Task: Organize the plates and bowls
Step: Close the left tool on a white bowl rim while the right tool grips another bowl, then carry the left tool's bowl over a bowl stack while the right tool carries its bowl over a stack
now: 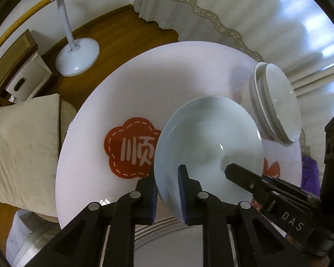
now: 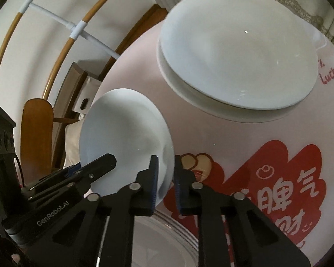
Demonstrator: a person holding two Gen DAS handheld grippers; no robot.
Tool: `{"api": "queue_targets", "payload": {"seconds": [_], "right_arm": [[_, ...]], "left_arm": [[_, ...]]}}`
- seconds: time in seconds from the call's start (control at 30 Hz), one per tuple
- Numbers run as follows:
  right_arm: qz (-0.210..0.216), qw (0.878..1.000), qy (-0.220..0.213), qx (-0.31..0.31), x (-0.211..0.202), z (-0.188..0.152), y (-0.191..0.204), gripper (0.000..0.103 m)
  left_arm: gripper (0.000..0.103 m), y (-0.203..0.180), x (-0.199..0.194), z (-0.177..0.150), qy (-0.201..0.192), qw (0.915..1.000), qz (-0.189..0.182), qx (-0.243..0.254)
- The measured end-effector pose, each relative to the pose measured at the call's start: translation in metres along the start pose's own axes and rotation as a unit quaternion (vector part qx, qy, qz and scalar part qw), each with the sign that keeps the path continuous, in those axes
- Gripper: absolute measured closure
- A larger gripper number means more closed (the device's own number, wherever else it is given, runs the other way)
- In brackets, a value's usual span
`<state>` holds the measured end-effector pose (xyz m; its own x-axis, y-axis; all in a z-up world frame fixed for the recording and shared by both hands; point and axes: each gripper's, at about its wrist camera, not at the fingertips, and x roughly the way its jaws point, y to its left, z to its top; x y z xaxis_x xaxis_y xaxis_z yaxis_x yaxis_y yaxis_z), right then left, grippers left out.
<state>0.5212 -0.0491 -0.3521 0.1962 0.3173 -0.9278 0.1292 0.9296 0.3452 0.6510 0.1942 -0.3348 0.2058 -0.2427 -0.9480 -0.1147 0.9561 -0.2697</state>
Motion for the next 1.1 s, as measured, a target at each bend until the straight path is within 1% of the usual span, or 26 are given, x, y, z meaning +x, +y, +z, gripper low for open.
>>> {"api": "queue_targets", "payload": {"seconds": [0.1,0.17,0.3,0.43,0.7,0.83,0.93,1.1], "right_arm": [[0.005,1.000,-0.001,-0.007,0.002,0.000,-0.001,0.091],[0.009,1.000,-0.001,-0.008,0.002,0.000,-0.002,0.092],[0.023,1.000,0.009,-0.013,0.005,-0.001,-0.001,0.091],[0.040,0.999,0.013,-0.022,-0.004,-0.003,-0.001,0.091],[0.071,0.995,0.005,-0.072,-0.049,-0.006,0.005,0.091],[0.085,0.993,-0.006,-0.086,-0.078,-0.005,-0.002,0.091],[0.088,0.992,-0.020,-0.093,-0.098,0.000,-0.011,0.091],[0.083,0.992,-0.041,-0.085,-0.124,0.018,-0.038,0.091]], "left_arm": [[0.096,-0.002,0.002,0.000,-0.006,1.0000,0.003,-0.003],[0.097,-0.002,0.000,-0.002,-0.011,0.9999,-0.004,-0.009],[0.097,-0.005,-0.009,-0.009,-0.028,0.9995,0.000,-0.015],[0.097,-0.011,-0.024,-0.020,-0.044,0.9987,0.011,-0.024],[0.097,-0.036,-0.073,-0.050,-0.101,0.9936,0.023,-0.045],[0.097,-0.061,-0.094,-0.061,-0.130,0.9903,0.026,-0.042],[0.097,-0.082,-0.102,-0.061,-0.141,0.9893,0.023,-0.031],[0.097,-0.115,-0.101,-0.049,-0.146,0.9891,0.014,-0.010]]}}
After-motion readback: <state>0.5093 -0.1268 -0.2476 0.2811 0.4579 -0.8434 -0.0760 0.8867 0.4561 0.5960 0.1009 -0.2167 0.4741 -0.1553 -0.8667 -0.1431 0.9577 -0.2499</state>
